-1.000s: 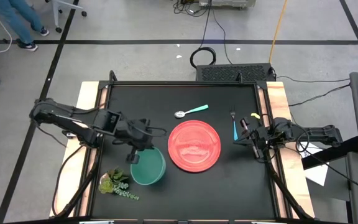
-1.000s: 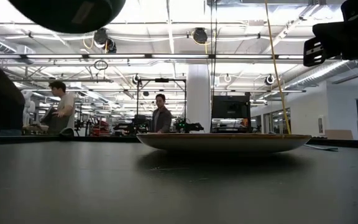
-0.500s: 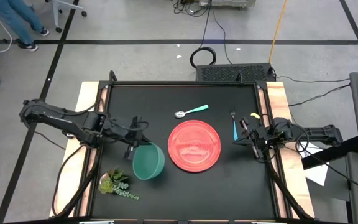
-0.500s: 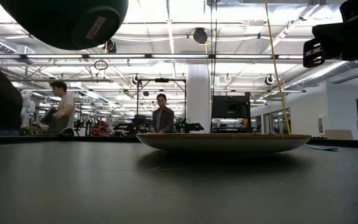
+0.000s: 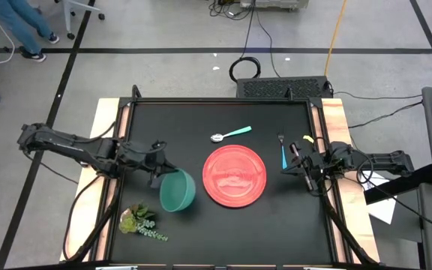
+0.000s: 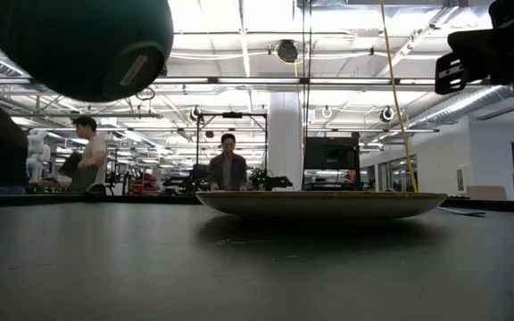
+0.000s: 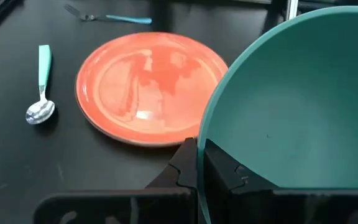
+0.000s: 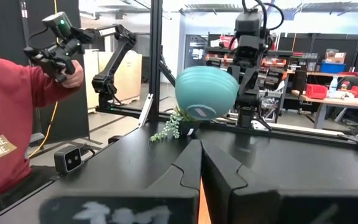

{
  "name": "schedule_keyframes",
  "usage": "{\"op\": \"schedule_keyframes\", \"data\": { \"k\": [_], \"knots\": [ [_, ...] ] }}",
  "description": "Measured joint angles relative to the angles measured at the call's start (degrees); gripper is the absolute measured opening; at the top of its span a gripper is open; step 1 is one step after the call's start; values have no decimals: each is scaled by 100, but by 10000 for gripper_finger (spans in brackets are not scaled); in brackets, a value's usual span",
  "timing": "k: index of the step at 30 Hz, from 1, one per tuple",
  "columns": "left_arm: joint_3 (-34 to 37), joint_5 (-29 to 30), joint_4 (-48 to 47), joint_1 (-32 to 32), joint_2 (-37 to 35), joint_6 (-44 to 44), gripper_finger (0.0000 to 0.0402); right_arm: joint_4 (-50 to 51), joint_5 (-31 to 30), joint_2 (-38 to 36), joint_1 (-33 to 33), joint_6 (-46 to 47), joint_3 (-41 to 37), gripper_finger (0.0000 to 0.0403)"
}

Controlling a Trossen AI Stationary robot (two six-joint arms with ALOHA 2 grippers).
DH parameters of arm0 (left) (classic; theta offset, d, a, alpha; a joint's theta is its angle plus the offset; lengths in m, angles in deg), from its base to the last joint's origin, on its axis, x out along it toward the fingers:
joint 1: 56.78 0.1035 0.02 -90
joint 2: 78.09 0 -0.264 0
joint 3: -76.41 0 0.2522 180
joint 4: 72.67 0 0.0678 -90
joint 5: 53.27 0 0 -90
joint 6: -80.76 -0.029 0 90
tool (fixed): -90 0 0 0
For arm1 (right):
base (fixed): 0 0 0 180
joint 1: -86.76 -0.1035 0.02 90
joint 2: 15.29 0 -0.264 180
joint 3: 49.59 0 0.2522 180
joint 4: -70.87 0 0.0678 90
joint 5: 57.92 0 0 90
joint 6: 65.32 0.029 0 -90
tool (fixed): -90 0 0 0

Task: Set table place
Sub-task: Put the green bowl on the orange plate

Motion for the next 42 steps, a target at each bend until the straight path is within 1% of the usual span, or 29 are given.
{"op": "schedule_keyframes", "data": {
  "k": [3, 9, 12, 14, 17, 19, 23, 26, 34, 37, 42],
  "knots": [
    [62, 18, 52, 2, 0, -55, 5, 0, -2, 0, 0, 27, 0, 0],
    [105, 150, 641, 2, 17, -362, 5, 2, -2, 0, 0, 43, -2, 0],
    [109, 411, 910, 2, 45, -459, 5, 2, -2, 0, 0, 43, 0, 0],
    [109, 539, 1293, 5, 110, -526, 6, 2, -2, 0, 2, 35, 0, 0],
    [107, 553, 1749, 2, 274, -762, 5, 2, -2, 0, 1, 31, -1, 0],
    [107, 566, 1844, 23, 402, -858, 5, -4, -4, 0, 2, 28, 0, 0],
    [107, 584, 2186, 225, 791, -761, 6, -22, -4, 0, 1, 27, 0, 0],
    [107, 369, 2561, 428, 1150, -579, 5, -38, -4, 0, 1, 5, 0, 0],
    [107, -551, 3704, 927, 1963, -477, 5, -46, -4, 0, 1, 1, 0, 0],
    [107, -706, 3892, 1060, 2112, -483, 6, -44, -4, 0, 1, 1, -1, 0],
    [107, -950, 3922, 1175, 2201, -460, 5, -43, -4, 0, 0, 1, 0, 0]
  ]
}}
